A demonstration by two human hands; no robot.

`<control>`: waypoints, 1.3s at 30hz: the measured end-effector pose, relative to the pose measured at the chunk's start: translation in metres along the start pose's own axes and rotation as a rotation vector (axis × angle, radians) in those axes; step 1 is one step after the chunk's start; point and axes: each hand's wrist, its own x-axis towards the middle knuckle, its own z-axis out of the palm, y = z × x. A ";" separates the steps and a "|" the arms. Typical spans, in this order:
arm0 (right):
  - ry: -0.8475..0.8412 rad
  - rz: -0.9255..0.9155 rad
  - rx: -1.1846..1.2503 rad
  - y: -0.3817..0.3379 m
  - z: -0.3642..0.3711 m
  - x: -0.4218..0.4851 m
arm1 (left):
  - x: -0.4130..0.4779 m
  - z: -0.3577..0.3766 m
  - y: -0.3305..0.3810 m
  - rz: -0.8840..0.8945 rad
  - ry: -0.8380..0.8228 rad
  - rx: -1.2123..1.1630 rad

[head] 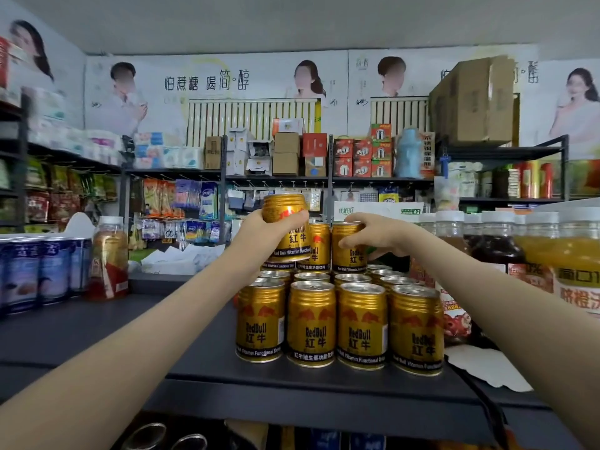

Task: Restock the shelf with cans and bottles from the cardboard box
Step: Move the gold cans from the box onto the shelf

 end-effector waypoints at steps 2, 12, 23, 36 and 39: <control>0.087 -0.003 -0.058 0.006 0.005 0.004 | 0.001 0.000 0.000 0.009 -0.024 0.018; 0.086 0.063 -0.063 0.003 0.008 0.006 | 0.007 0.004 -0.008 0.015 -0.087 0.035; 0.175 -0.318 0.188 -0.036 0.002 -0.042 | 0.017 0.020 -0.008 0.046 -0.189 0.113; 0.362 -0.108 -0.041 -0.009 -0.034 -0.064 | 0.052 0.046 0.003 0.290 -0.292 0.733; 0.392 -0.049 -0.168 0.005 -0.031 -0.057 | 0.063 0.026 -0.012 0.251 -0.213 1.150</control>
